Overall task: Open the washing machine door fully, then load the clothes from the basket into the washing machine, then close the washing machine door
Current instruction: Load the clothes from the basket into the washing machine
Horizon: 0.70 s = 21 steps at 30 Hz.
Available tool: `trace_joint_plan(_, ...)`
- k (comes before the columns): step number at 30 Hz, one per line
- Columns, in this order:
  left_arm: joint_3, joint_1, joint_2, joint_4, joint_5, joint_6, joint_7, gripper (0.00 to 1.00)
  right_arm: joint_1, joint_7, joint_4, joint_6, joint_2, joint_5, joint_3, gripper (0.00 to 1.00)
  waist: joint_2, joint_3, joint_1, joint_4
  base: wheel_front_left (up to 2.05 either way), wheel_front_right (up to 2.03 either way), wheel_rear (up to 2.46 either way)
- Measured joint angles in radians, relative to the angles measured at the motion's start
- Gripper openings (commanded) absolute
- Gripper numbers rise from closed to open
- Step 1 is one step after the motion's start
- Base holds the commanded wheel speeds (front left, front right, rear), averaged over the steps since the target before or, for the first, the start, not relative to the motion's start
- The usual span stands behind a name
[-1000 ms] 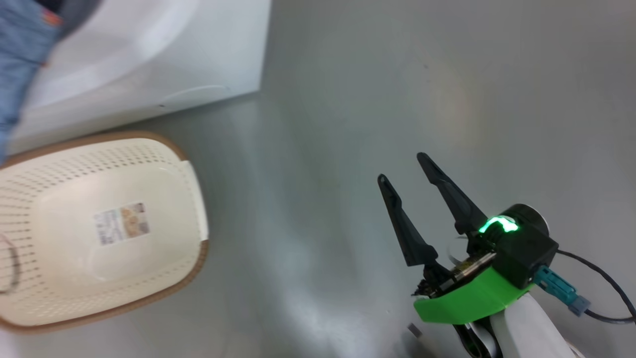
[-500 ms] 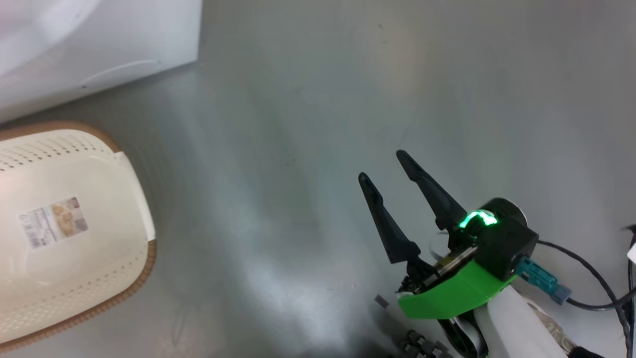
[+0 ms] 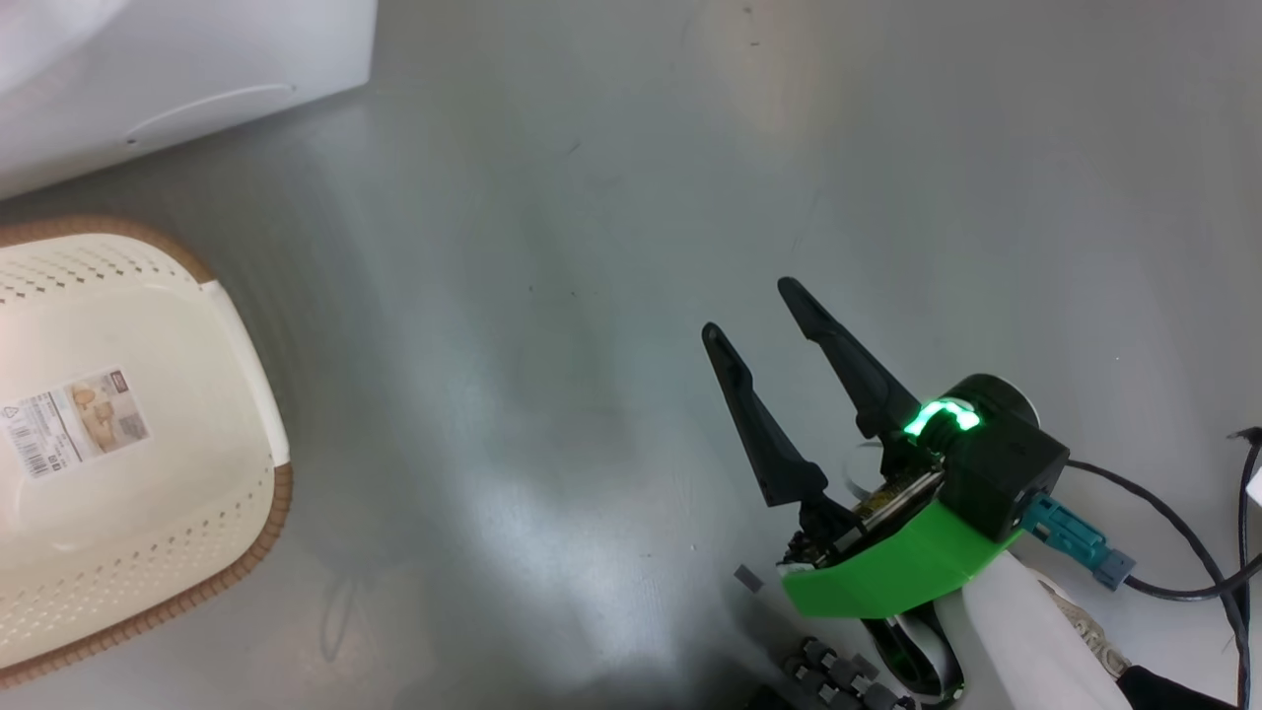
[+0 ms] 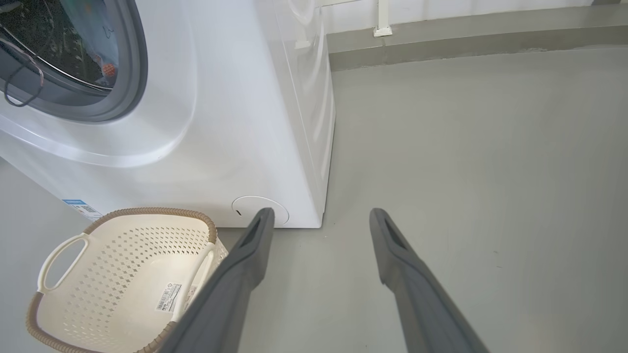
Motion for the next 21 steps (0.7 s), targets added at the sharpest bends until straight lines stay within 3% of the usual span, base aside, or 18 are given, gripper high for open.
trace_joint_plan(13,-0.014,-0.014,-0.039,0.199,-0.051,-0.041,0.075,0.0,-0.012,0.0,0.002,0.0,0.001,0.0,-0.001,1.0,0.0,0.017,0.0,0.013,0.0,0.0,0.0)
trace_joint_plan(14,-0.015,-0.012,-0.041,0.203,-0.052,-0.041,0.077,0.21,-0.012,0.0,0.003,0.0,0.001,0.0,-0.001,1.0,0.0,0.017,0.0,0.013,0.0,0.0,0.0)
trace_joint_plan(15,-0.017,-0.006,-0.043,0.204,-0.052,-0.041,0.078,0.79,-0.012,0.0,0.005,0.0,0.001,0.0,-0.001,1.0,0.0,0.016,0.0,0.014,0.0,0.0,0.0)
trace_joint_plan(16,-0.019,0.001,-0.049,0.208,-0.053,-0.041,0.084,1.0,-0.012,0.0,0.007,0.0,0.001,0.0,-0.002,1.0,0.0,0.015,0.0,0.016,0.0,0.0,0.0)
trace_joint_plan(21,-0.027,0.026,-0.061,0.209,-0.061,-0.041,0.081,1.0,-0.013,0.0,0.011,0.0,0.001,0.0,-0.005,1.0,0.0,0.007,0.0,0.023,0.0,0.0,0.0)
